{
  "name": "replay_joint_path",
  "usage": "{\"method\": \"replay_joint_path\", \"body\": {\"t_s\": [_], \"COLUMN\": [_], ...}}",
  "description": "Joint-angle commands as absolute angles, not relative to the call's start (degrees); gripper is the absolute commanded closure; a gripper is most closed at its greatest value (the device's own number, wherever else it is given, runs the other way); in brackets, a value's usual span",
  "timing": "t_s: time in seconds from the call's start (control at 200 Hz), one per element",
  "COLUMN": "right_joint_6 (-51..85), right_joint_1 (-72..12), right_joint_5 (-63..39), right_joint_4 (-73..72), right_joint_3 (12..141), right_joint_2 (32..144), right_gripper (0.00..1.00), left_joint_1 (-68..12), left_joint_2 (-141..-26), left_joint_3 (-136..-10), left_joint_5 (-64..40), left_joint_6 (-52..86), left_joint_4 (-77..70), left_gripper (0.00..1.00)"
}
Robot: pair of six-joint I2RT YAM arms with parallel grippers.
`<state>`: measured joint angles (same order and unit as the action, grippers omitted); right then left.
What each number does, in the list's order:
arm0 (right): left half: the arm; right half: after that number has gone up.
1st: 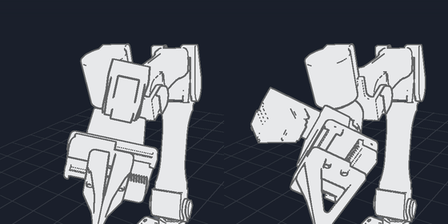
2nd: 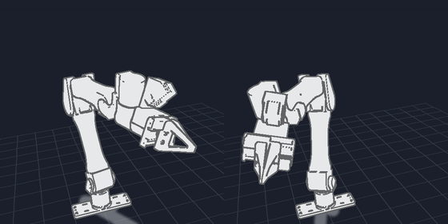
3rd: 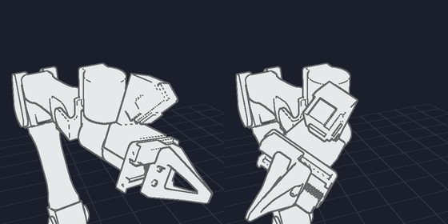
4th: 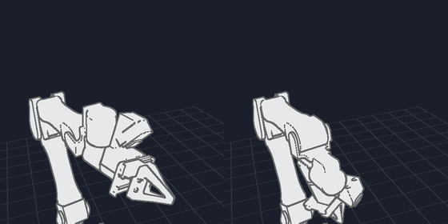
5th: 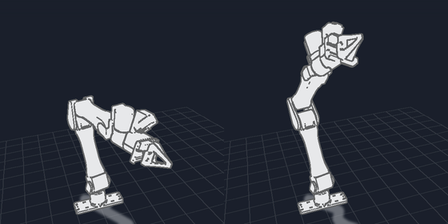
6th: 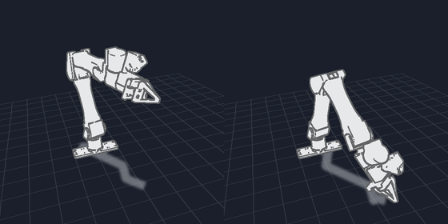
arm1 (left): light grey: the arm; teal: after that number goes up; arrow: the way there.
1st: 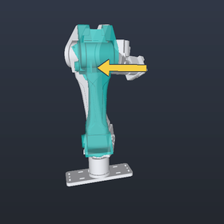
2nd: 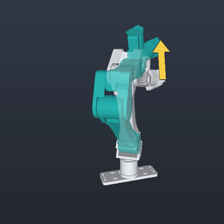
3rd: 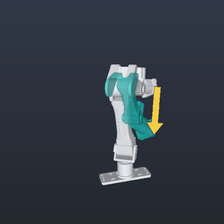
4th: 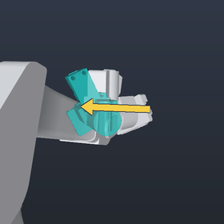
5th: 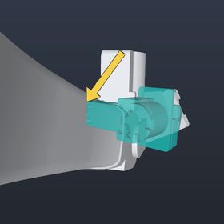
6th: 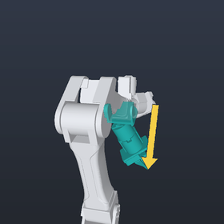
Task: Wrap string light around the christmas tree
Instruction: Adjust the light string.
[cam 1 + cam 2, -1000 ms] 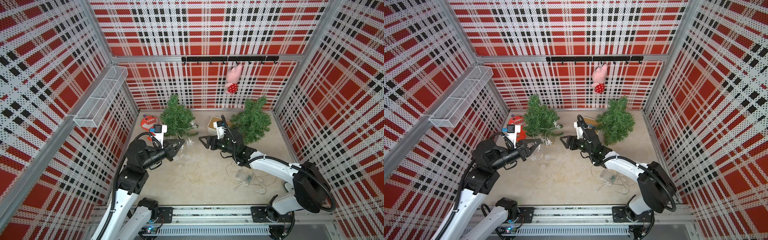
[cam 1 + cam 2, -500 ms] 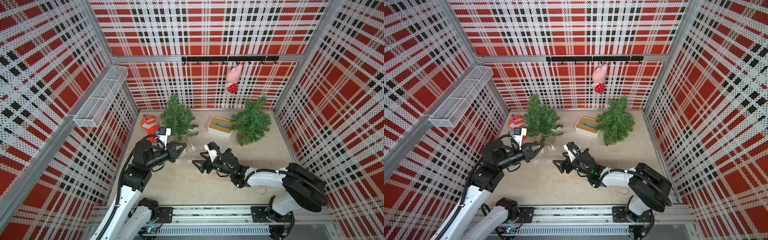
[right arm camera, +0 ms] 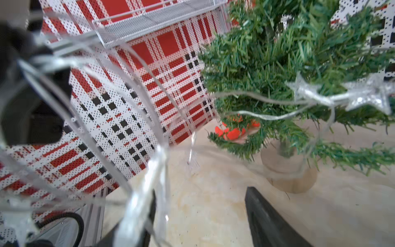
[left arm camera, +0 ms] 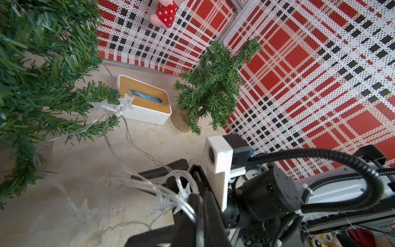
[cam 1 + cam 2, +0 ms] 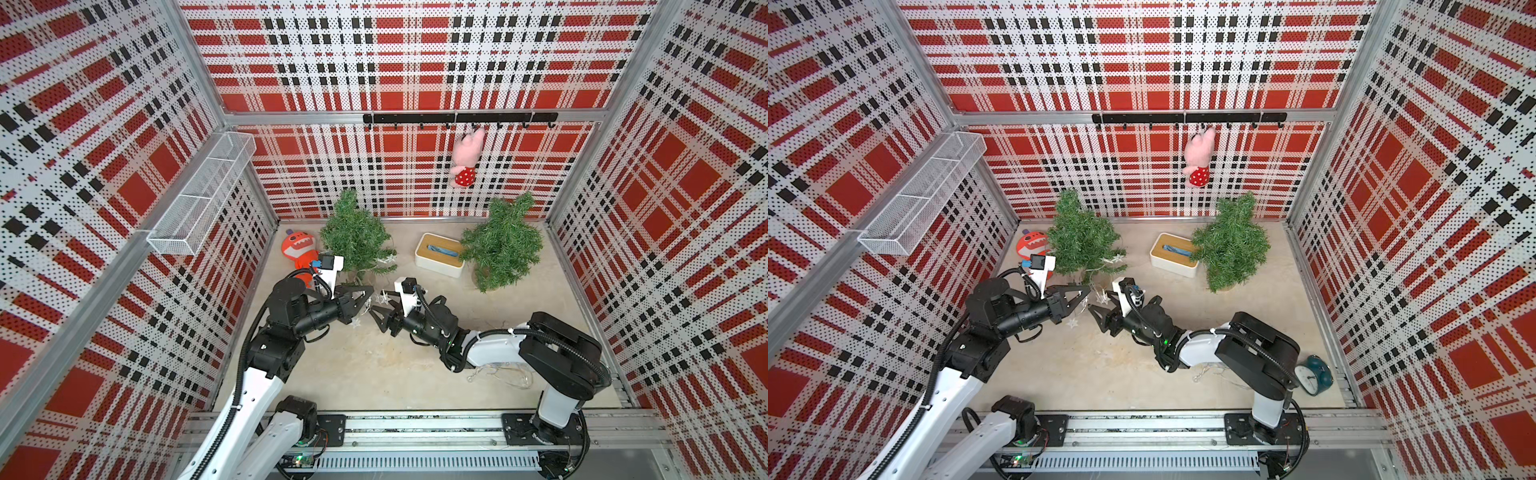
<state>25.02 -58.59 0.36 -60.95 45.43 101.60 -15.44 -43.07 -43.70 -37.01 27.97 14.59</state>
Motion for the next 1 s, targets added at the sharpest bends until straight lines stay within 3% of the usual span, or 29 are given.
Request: {"method": "replay_joint_path", "body": {"t_s": [0.0,0.09,0.246,0.381,0.461,0.616,0.742,0.997], "right_joint_6": [25.58,26.59,25.42,23.54,22.62,20.92,20.96,19.99], "right_joint_1": [-59.30,-59.33,-59.30,-59.33,-59.28,-59.33,-59.32,-59.33], "right_joint_5": [1.56,2.04,1.70,0.59,-0.55,-0.95,-1.05,3.00], "right_joint_4": [-64.71,-63.00,-52.87,-44.46,-41.82,-37.45,-38.71,-48.50], "right_joint_3": [47.09,44.75,40.33,40.18,40.04,40.55,42.63,46.35], "right_joint_2": [101.93,99.59,93.68,90.45,88.07,85.33,88.85,99.90], "right_gripper": [0.45,0.68,0.73,1.00,1.00,1.00,0.65,0.34], "left_joint_1": [-14.99,-14.61,-9.76,-8.55,-8.29,-8.25,-8.26,-8.37], "left_joint_2": [-43.07,-42.87,-42.03,-42.05,-42.36,-41.40,-41.37,-40.53], "left_joint_3": [-44.15,-44.39,-43.48,-42.39,-42.71,-42.78,-43.00,-43.61], "left_joint_5": [-36.52,-34.76,-36.13,-38.66,-39.13,-40.91,-41.82,-43.05], "left_joint_6": [26.21,25.54,27.31,29.03,28.03,27.42,27.99,29.09], "left_joint_4": [14.05,14.59,10.26,6.50,7.98,8.44,7.92,7.91], "left_gripper": [1.00,1.00,1.00,0.94,0.88,0.98,1.00,1.00]}}
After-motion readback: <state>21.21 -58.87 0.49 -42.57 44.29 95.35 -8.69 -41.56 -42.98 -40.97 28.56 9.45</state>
